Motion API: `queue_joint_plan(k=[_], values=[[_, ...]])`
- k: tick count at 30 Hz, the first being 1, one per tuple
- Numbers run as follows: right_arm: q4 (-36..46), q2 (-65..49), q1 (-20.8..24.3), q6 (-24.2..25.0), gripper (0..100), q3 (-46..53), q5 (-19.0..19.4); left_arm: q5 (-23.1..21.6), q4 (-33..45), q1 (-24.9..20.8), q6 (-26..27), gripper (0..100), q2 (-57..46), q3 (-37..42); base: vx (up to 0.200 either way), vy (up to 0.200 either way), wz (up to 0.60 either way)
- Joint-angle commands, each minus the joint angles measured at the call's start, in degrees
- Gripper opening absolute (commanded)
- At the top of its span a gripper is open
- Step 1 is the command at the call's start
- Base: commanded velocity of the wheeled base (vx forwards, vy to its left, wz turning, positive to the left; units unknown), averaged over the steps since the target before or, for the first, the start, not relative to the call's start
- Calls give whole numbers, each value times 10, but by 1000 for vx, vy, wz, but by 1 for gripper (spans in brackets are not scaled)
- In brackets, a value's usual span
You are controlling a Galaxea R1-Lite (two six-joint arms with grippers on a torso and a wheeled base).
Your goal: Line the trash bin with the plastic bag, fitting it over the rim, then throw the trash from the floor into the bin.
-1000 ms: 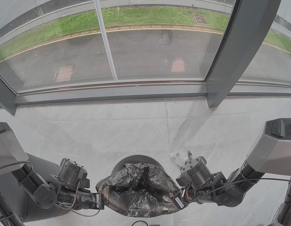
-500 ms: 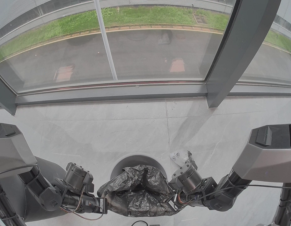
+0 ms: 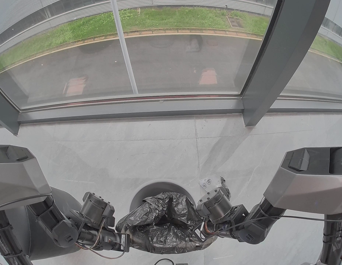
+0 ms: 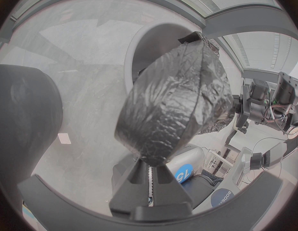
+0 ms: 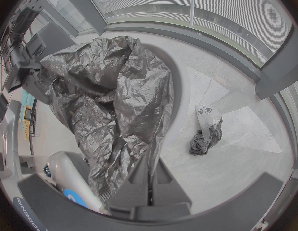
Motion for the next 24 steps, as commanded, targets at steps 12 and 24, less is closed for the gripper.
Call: queue_joint_plan(k=[12,24], values=[[-7,23,-15,1,0,-51,-31,4,0,11,2,0,11,-25,0,0,0],[-46,26,-15,-1,0,-50,-41,4,0,14,2,0,10,-27,0,0,0]])
